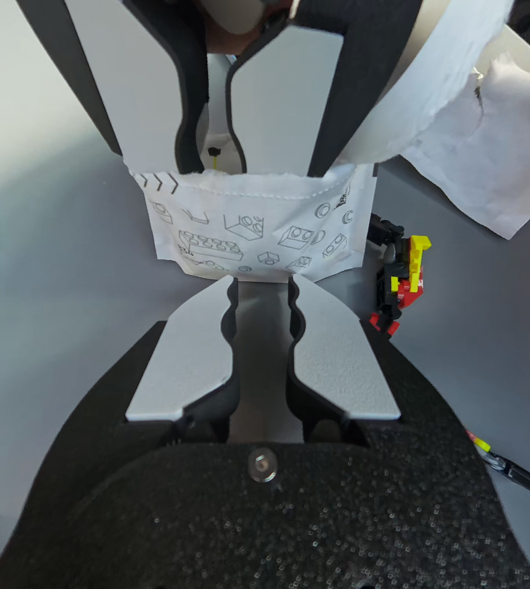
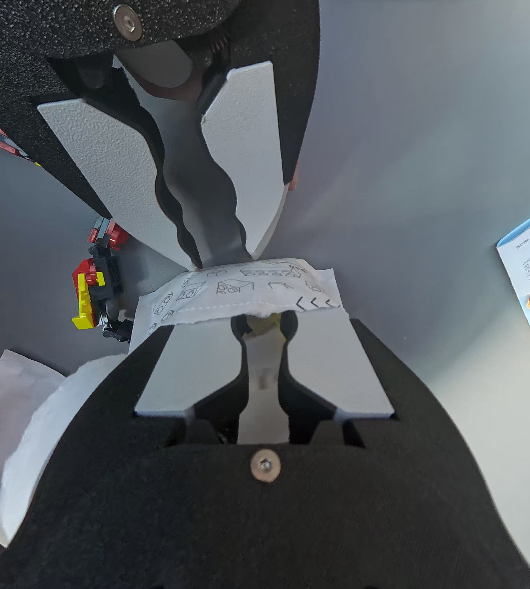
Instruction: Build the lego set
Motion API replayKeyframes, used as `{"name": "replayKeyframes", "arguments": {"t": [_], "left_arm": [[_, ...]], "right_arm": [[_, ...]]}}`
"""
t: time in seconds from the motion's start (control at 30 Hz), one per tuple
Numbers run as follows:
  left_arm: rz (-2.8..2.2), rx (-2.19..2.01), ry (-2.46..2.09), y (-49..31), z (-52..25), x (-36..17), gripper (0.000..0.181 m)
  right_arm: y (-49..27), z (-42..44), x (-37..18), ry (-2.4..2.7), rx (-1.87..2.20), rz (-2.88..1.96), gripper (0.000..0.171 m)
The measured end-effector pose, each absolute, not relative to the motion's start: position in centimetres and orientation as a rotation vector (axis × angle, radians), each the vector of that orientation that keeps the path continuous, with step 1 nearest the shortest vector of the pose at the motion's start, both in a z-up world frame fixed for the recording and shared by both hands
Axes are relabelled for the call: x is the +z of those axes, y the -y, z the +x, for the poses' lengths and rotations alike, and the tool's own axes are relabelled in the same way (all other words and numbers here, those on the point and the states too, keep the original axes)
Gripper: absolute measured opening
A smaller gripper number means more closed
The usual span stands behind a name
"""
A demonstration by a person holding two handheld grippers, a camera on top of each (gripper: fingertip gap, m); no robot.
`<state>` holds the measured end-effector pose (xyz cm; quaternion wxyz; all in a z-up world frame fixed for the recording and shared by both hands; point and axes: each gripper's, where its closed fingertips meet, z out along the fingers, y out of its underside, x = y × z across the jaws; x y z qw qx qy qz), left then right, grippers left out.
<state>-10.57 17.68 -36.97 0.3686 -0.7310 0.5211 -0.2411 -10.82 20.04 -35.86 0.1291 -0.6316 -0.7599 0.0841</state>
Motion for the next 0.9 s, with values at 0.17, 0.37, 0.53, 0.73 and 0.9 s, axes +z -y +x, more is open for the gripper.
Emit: {"name": "replayKeyframes", "arguments": {"t": [0.17, 0.37, 0.53, 0.73, 0.9], "left_arm": [[-1.883, -0.610, -1.301, -17.9, -11.1, -36.5, 0.030], [-1.867, -0.557, -1.273, -17.9, -12.2, -34.8, 0.030], [-1.850, -0.535, -1.257, -17.8, -12.7, -34.1, 0.029], [-1.845, -0.494, -1.177, -17.6, -13.8, -32.9, 0.029], [-1.842, -0.547, -1.136, -15.6, -13.4, -32.2, 0.029]], "right_arm": [[-20.0, -11.4, -34.0, 2.152, 0.255, -1.750, 0.012], [-19.2, -11.7, -31.5, 2.107, 0.327, -1.654, 0.012], [-19.2, -11.0, -28.1, 1.969, 0.418, -1.571, 0.012], [-19.8, -4.5, -28.3, 1.747, 0.573, -1.782, 0.012], [-18.2, -4.1, -36.3, 1.729, 0.722, -1.959, 0.013]]}}
